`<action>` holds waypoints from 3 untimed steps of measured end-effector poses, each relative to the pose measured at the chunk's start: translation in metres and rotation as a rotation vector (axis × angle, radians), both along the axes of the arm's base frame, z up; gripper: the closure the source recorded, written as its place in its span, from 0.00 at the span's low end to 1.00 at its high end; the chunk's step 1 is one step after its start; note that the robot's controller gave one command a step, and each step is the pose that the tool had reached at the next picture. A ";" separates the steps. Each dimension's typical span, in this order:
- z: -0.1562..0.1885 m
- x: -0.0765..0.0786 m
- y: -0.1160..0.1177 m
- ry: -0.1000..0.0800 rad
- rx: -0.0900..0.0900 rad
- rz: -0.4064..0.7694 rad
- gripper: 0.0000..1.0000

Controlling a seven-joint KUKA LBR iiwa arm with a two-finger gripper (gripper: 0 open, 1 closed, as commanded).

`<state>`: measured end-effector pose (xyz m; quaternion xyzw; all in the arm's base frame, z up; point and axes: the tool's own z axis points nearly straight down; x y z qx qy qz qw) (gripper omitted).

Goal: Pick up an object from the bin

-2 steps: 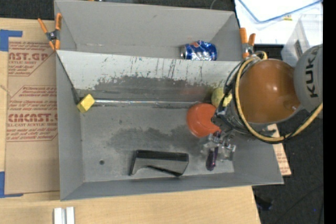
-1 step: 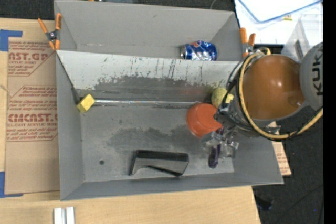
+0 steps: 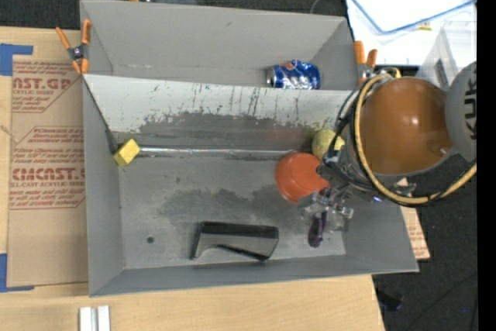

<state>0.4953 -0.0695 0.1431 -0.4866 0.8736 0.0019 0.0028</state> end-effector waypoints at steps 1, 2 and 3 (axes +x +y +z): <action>0.003 0.000 0.000 -0.001 0.000 0.000 1.00; 0.005 0.000 0.001 -0.001 0.001 -0.001 1.00; 0.028 0.000 0.002 0.001 0.002 -0.001 1.00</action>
Offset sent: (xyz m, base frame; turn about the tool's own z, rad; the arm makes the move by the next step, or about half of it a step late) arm 0.0000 0.0003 0.0079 0.0003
